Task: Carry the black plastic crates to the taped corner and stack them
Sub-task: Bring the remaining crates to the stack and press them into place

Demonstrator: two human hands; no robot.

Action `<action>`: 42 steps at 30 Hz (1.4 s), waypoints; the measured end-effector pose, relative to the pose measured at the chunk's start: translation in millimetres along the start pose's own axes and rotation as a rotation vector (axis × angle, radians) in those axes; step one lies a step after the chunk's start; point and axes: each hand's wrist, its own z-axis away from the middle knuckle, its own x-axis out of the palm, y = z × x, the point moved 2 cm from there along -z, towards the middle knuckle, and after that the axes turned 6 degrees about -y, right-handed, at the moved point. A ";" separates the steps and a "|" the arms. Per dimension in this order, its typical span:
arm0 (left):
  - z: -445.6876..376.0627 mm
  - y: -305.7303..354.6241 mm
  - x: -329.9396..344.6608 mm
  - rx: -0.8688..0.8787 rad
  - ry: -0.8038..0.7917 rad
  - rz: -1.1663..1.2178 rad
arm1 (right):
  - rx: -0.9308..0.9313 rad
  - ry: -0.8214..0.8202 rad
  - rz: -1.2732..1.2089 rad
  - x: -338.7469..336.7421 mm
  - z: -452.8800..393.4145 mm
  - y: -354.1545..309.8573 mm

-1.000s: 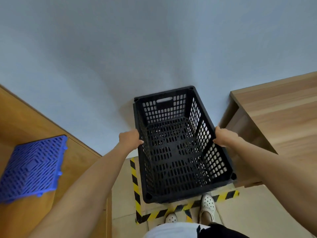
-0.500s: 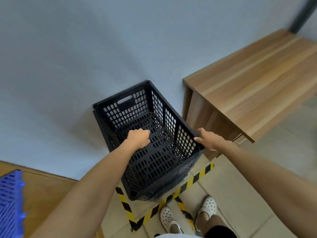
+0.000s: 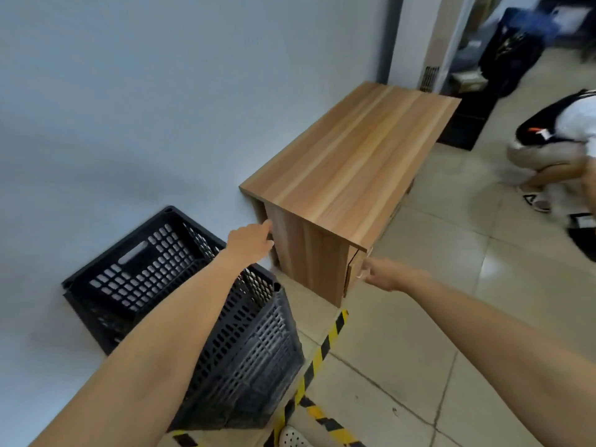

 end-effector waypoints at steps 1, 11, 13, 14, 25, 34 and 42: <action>-1.9 24.1 -1.6 0.037 -0.009 0.002 | 0.027 0.016 -0.013 -0.2 12.3 21.6; 3.4 290.7 35.0 0.441 -0.061 -0.147 | 0.213 0.136 -0.175 25.8 156.3 221.8; 10.6 344.5 40.2 0.514 -0.054 -0.189 | 0.255 0.155 -0.229 36.7 189.7 260.3; 14.6 371.3 42.0 0.545 -0.053 -0.215 | 0.279 0.159 -0.261 42.6 207.4 278.7; 58.2 641.7 68.3 0.971 -0.118 -0.419 | 0.653 0.234 -0.539 144.6 386.6 440.4; 79.4 831.6 125.1 1.292 -0.211 -0.535 | 0.927 0.205 -0.770 221.1 474.8 532.6; 55.0 988.8 120.1 1.456 -0.180 -0.629 | 1.092 0.310 -0.934 197.8 517.8 628.8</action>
